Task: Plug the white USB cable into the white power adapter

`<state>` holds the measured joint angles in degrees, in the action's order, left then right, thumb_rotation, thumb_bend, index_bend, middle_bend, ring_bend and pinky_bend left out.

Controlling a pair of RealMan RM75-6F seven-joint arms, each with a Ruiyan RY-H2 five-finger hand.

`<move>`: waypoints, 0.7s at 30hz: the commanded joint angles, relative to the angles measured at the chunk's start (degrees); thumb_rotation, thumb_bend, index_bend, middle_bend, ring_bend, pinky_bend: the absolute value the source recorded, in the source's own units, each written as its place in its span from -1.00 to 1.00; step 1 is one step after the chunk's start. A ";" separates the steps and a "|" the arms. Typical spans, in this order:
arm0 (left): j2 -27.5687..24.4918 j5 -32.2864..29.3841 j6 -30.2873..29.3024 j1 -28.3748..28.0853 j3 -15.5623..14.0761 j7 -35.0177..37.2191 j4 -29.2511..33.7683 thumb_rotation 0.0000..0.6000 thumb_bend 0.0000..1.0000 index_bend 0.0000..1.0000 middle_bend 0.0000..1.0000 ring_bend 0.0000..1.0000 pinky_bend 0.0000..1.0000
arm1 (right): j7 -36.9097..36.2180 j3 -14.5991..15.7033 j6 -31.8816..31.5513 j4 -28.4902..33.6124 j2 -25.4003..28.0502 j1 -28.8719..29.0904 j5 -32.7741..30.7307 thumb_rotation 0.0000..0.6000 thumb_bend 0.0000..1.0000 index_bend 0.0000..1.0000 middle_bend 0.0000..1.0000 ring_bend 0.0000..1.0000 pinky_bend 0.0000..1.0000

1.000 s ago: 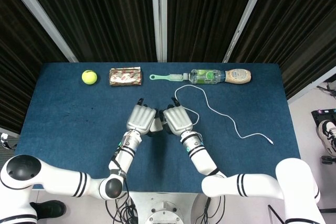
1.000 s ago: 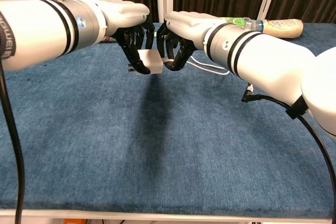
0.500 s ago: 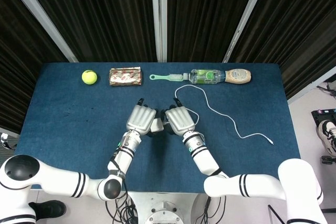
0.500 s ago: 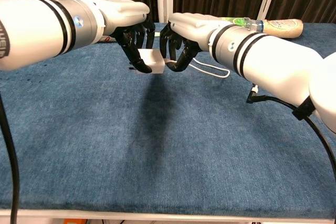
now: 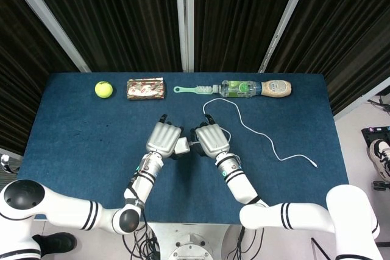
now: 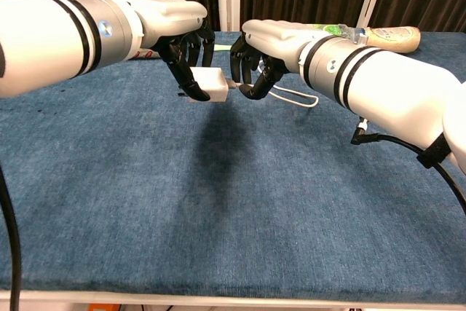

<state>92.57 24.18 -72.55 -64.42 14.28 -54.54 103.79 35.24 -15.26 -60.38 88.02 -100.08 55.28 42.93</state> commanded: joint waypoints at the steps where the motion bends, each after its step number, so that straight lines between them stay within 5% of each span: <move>1: 0.05 -0.01 -0.08 -0.05 -0.01 -0.09 0.06 0.70 -0.65 -0.02 -0.01 -0.31 -0.77 | -0.13 -0.03 -0.11 -0.03 -0.15 -0.02 0.23 1.00 -0.22 0.10 -0.09 -0.45 -0.97; 21: 0.79 -0.65 0.11 -0.68 0.35 -0.41 -0.62 0.69 -0.65 -0.02 -0.02 -0.31 -0.76 | 0.39 -0.36 -0.45 -0.10 -1.41 0.42 0.48 1.00 -0.19 0.17 -0.08 -0.45 -0.97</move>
<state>93.36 23.53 -72.44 -65.10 14.62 -54.96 103.18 35.64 -15.62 -60.84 87.91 -101.50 55.70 43.40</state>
